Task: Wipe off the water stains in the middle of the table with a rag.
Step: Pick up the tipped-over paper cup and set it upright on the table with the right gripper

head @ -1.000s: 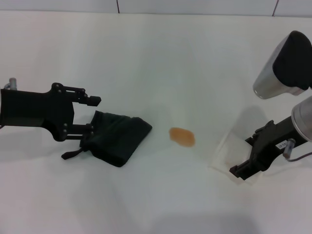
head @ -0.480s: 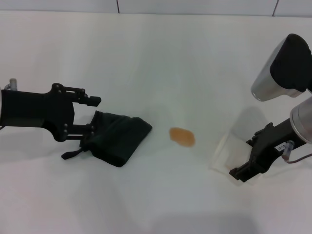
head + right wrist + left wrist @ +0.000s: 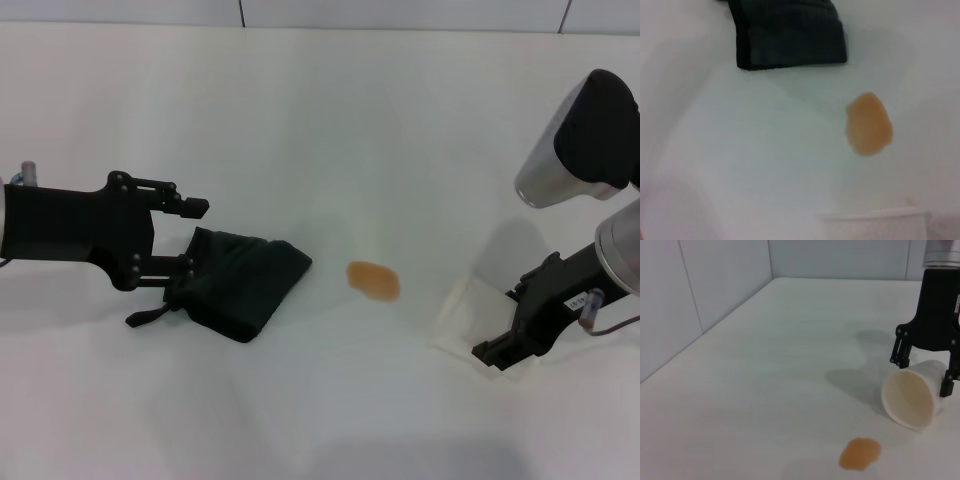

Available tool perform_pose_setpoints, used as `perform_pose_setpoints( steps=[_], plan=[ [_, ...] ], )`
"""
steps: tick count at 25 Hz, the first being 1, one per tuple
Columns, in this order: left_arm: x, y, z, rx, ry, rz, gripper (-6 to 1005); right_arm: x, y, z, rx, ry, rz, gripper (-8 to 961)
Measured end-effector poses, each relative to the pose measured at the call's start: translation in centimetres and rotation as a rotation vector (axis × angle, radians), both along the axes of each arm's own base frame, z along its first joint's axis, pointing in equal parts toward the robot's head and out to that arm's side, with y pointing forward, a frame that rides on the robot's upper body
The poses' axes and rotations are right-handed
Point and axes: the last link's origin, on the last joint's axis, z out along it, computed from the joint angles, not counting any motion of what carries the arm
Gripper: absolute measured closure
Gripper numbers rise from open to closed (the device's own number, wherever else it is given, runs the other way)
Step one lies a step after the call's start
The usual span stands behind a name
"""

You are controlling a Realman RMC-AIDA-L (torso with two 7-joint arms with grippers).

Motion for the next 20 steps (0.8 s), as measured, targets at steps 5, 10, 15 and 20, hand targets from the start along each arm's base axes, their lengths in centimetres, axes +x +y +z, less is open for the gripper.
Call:
perform_pose_setpoints(
  steps=[5,10,15,20],
  plan=[
    [0.0,0.0,0.0,0.001,0.0,0.0,382,-0.5,0.0,0.1,0.002,0.011,0.014,235],
    [0.0,0.1,0.1,0.007,-0.005,-0.005,383,-1.1,0.3,0.4,0.014,0.02,0.034,265],
    [0.0,0.1,0.1,0.012,-0.005,-0.013,384,-1.3,1.1,1.2,0.056,0.043,0.04,265],
    [-0.1,-0.1,0.1,0.015,-0.006,-0.017,385,-0.9,1.6,2.3,0.099,0.091,0.038,265]
  ],
)
